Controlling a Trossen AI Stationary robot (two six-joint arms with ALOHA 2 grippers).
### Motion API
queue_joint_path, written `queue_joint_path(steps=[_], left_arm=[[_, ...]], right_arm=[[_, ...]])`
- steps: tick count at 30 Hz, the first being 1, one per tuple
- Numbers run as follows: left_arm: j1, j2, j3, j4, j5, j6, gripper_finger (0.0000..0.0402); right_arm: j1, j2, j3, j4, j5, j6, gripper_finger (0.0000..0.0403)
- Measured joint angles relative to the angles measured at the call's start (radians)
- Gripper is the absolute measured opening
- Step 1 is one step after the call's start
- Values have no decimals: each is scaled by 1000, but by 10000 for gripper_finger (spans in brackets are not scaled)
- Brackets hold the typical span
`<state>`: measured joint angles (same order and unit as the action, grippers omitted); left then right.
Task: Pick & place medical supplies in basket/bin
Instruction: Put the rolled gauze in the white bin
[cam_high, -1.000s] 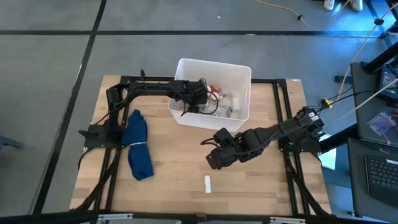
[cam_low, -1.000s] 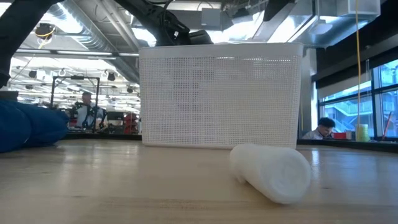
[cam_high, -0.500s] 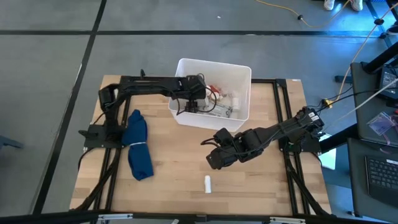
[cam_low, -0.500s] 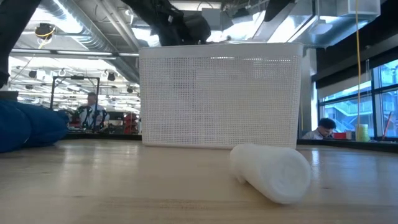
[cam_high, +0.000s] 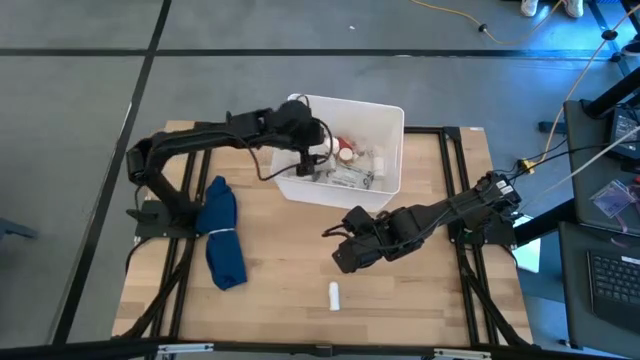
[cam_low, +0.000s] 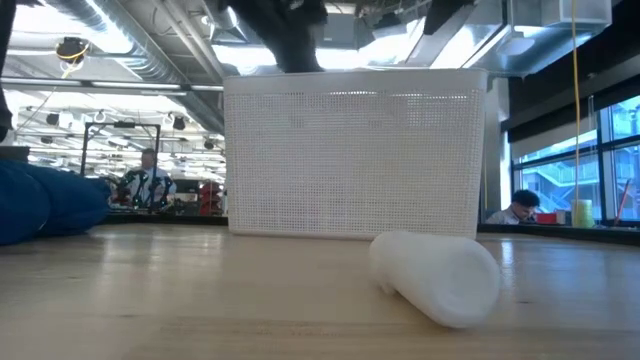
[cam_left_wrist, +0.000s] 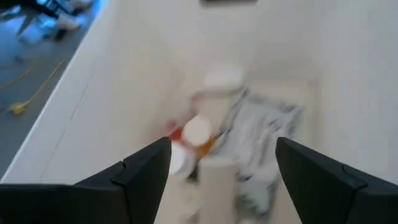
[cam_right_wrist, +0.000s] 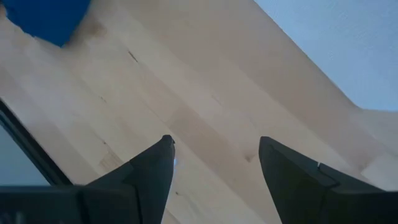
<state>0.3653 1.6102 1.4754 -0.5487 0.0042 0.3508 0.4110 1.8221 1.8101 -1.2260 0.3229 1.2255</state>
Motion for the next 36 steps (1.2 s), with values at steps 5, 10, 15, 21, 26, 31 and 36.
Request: queue_joint_path(steps=[5, 10, 15, 21, 26, 31, 36], left_arm=[[0, -95, 0, 6, 130, -73, 283], [-20, -230, 0, 3, 176, -230, 283], [-96, -380, 0, -36, 114, -335, 283], [-260, -514, 0, -99, 114, -436, 283], [-435, -584, -1, -101, 35, -531, 283], [-607, -613, -45, -81, -131, -584, 283], [-713, -616, -100, -77, -292, -676, 283]], right_arm=[[0, 0, 0, 74, 42, -3, 234], [4, 0, 0, 130, 42, -34, 234], [27, 36, 0, 201, 26, 34, 234], [85, 126, 0, 281, -40, 128, 233], [126, 222, 0, 300, -92, 171, 216], [147, 324, 0, 302, -121, 230, 193], [150, 414, 0, 339, -204, 238, 178]])
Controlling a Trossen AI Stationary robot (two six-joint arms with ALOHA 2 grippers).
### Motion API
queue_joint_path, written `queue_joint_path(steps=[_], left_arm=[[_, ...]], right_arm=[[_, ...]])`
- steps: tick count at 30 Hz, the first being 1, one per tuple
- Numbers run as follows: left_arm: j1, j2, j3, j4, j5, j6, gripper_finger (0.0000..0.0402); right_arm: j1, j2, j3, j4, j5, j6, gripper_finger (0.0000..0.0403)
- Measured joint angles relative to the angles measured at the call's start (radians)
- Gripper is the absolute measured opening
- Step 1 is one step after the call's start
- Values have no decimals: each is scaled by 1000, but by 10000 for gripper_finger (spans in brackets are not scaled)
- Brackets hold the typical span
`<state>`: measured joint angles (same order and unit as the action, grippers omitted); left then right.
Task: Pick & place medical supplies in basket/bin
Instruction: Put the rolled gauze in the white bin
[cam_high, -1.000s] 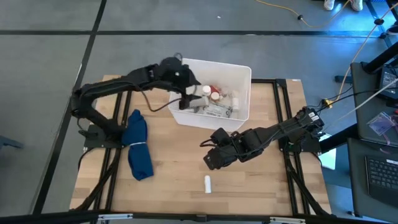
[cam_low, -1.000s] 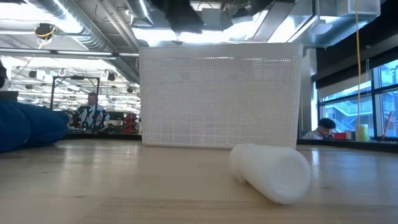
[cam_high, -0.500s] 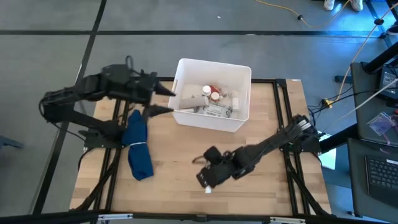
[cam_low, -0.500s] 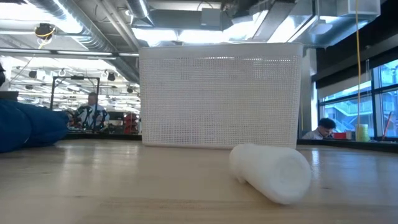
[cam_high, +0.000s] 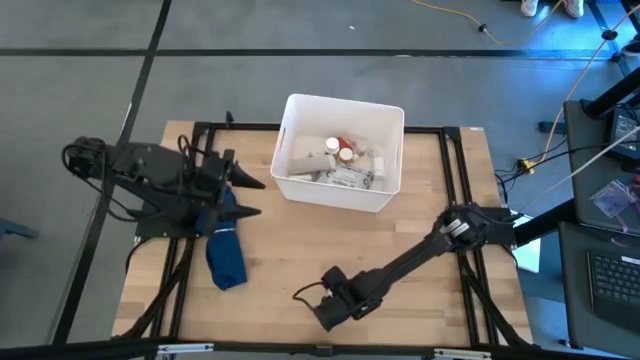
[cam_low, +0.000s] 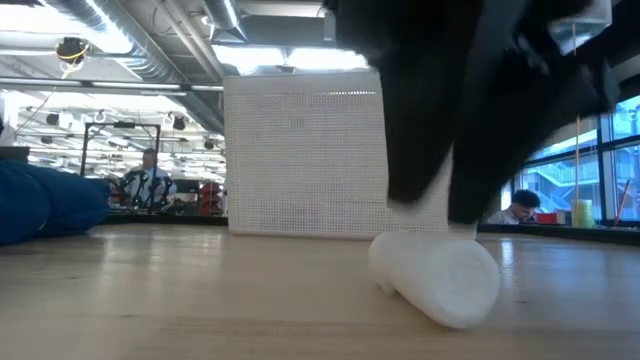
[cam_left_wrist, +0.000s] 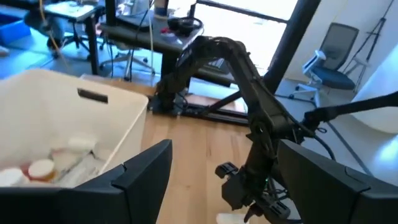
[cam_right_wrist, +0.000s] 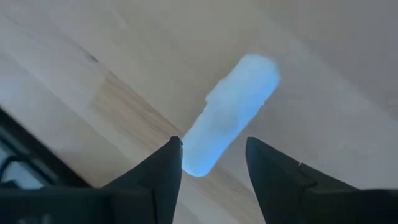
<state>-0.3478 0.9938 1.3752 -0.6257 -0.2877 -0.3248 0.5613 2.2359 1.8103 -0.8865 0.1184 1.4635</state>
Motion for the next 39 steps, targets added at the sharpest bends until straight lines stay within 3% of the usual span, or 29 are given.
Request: queue_joint_path(steps=[13, 20, 27, 35, 39], left_arm=[[-123, 1, -44, -1, -94, -74, 283], [-145, -25, -44, -83, -146, -116, 283], [-151, -80, -44, -269, -260, -226, 283], [-150, -86, -44, -374, -287, -264, 283], [-150, -77, -44, -384, -284, -242, 283]], right_arm=[[-1, 74, 2, 40, -14, -1, 170], [-1, 75, 24, 18, -15, -64, 109], [-33, 51, 183, -29, -16, -323, 36], [-164, -38, 550, -228, 113, -676, 45], [-287, -165, 485, -208, 173, -808, 48]])
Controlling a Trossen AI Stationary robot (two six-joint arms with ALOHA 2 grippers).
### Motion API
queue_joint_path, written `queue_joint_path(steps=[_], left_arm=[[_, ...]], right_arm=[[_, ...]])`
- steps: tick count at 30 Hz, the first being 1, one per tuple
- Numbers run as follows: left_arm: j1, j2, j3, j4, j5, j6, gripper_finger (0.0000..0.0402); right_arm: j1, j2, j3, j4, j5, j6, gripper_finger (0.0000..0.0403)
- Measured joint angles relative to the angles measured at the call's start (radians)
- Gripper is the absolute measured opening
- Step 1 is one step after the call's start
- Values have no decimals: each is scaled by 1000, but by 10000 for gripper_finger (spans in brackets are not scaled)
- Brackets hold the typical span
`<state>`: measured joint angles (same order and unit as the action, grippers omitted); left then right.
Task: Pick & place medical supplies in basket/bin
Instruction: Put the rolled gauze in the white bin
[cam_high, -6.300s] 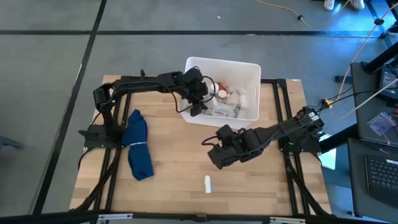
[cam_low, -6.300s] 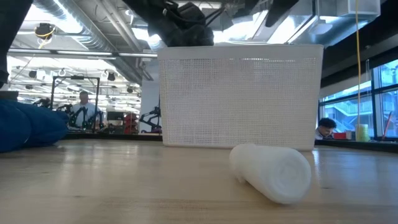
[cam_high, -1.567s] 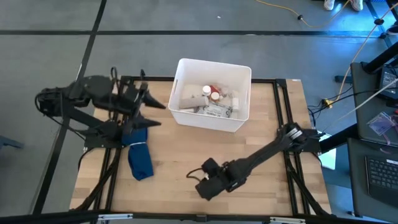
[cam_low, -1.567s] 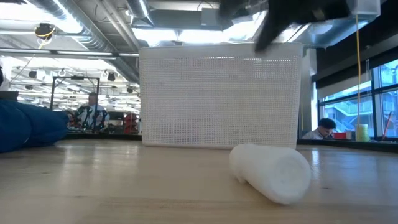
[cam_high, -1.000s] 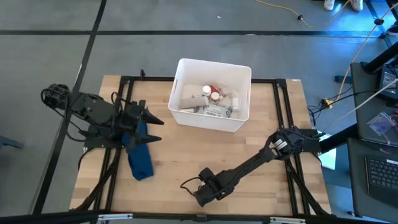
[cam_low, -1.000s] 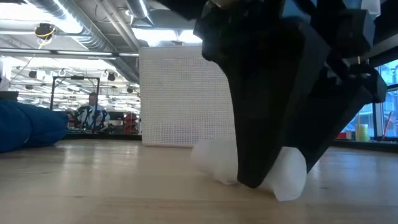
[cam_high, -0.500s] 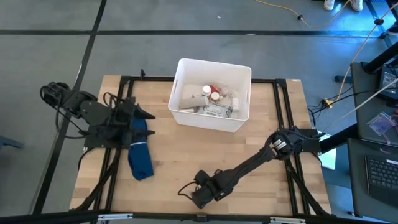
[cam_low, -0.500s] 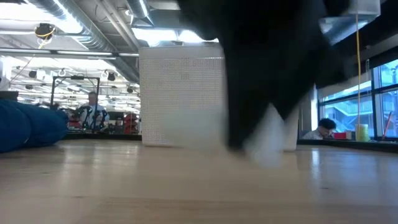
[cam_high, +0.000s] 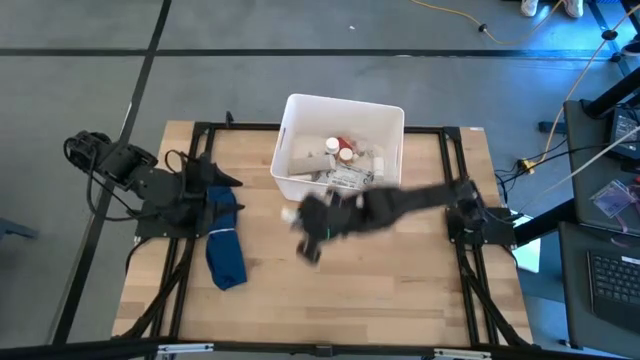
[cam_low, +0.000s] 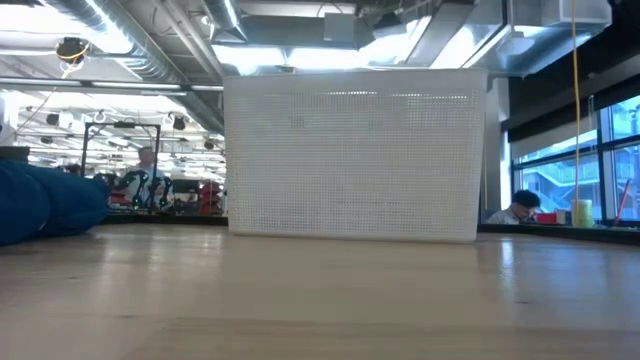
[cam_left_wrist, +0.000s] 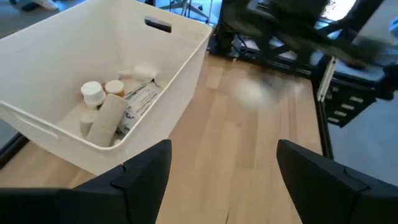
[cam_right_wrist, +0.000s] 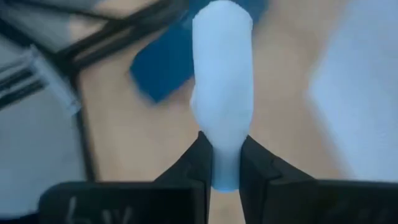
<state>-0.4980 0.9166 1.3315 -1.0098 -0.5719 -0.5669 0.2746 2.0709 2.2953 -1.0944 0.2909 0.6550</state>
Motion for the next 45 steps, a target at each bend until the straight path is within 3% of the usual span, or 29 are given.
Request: queue_joint_path(steps=[4, 7, 12, 17, 25, 39, 45], left_arm=[[0, 4, 0, 1, 27, 60, 283], [0, 11, 0, 2, 33, 113, 283], [0, 17, 0, 2, 35, 170, 283], [0, 19, 0, 3, 35, 221, 283], [0, 19, 0, 3, 34, 276, 283], [0, 19, 0, 3, 4, 312, 283], [0, 19, 0, 3, 4, 311, 283]], right_arm=[[-157, -58, -7, -110, 69, -108, 45], [-286, -60, -5, -112, 53, -222, 45], [-479, -33, -61, -69, -148, -476, 46], [-586, 16, -155, -40, -301, -619, 47], [-608, 75, -309, 225, -477, -658, 47], [-609, 147, -427, 270, -493, -625, 49], [-604, 143, -435, 274, -510, -631, 91]])
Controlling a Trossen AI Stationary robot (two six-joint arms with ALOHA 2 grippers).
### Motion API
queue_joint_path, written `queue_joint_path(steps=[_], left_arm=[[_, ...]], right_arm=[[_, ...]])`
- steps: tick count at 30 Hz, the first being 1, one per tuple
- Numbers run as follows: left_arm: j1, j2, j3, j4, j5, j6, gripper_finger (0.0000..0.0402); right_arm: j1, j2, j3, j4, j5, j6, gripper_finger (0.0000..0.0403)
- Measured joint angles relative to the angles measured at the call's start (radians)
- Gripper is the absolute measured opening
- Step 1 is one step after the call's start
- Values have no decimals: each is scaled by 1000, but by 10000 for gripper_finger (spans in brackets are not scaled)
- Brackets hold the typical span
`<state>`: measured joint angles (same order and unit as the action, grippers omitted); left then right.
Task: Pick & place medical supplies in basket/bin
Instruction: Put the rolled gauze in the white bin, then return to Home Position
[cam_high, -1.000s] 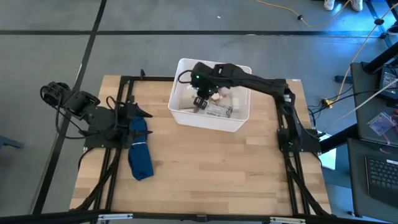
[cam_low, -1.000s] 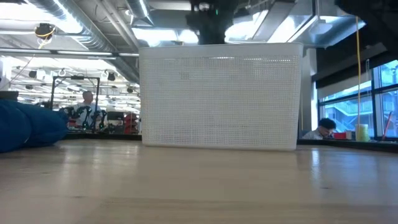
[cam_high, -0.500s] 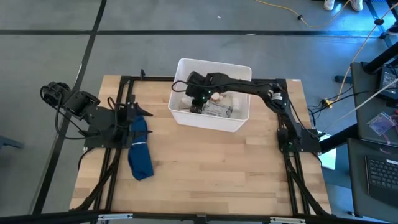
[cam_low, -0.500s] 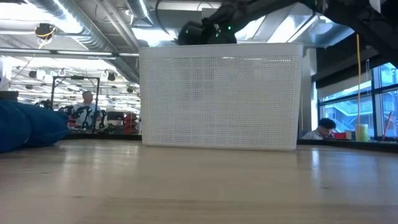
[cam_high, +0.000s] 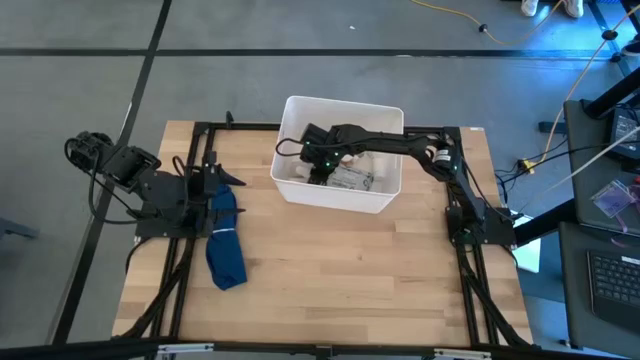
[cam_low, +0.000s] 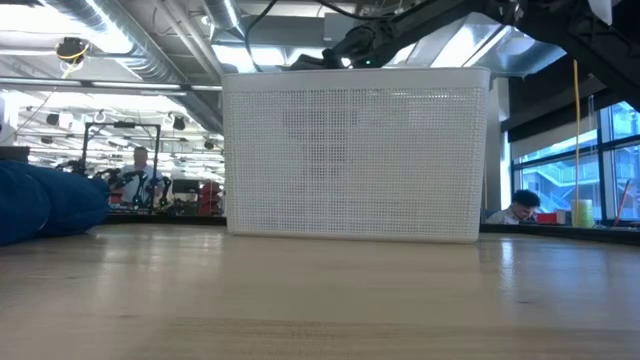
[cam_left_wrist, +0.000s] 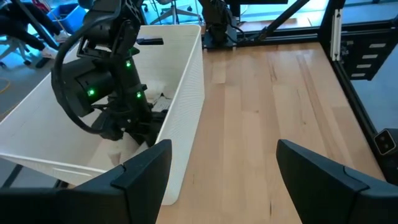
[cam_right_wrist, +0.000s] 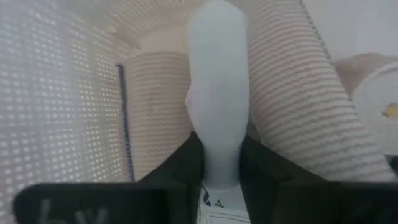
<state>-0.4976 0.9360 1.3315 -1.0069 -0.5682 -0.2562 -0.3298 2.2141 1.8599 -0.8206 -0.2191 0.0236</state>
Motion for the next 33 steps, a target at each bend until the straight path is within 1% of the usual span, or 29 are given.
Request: queue_joint_path(steps=[6, 10, 14, 19, 21, 24, 26, 27, 29, 31, 33], left_arm=[[0, 0, 0, 0, -16, 0, 283], [0, 0, 0, 1, -42, -2, 283], [0, 0, 0, 43, -41, -8, 283], [0, -6, 0, 61, -46, -10, 283], [1, -16, 0, 61, -63, -11, 283], [1, -36, -1, 68, -115, -33, 283], [1, -61, -27, 98, -136, -52, 283], [1, -80, -58, 129, -140, -54, 283], [1, -128, -142, 229, -130, -45, 283], [1, -183, -242, 347, -99, -19, 283], [1, -248, -331, 434, -52, 0, 283]], right_arm=[[0, 0, 13, -17, -11, 78, 177], [0, -20, 68, -57, -9, 91, 211], [0, -53, 158, -124, 9, 104, 226], [15, -93, 241, -193, 94, 108, 227], [27, -133, 257, -193, 95, 109, 226], [65, -201, 254, -194, 95, 125, 225], [101, -250, 237, -197, 106, 124, 225], [124, -276, 224, -196, 137, 118, 225], [176, -346, 171, -189, 243, 94, 225], [231, -428, 92, -166, 363, 101, 225], [287, -519, 1, -130, 425, 128, 225]])
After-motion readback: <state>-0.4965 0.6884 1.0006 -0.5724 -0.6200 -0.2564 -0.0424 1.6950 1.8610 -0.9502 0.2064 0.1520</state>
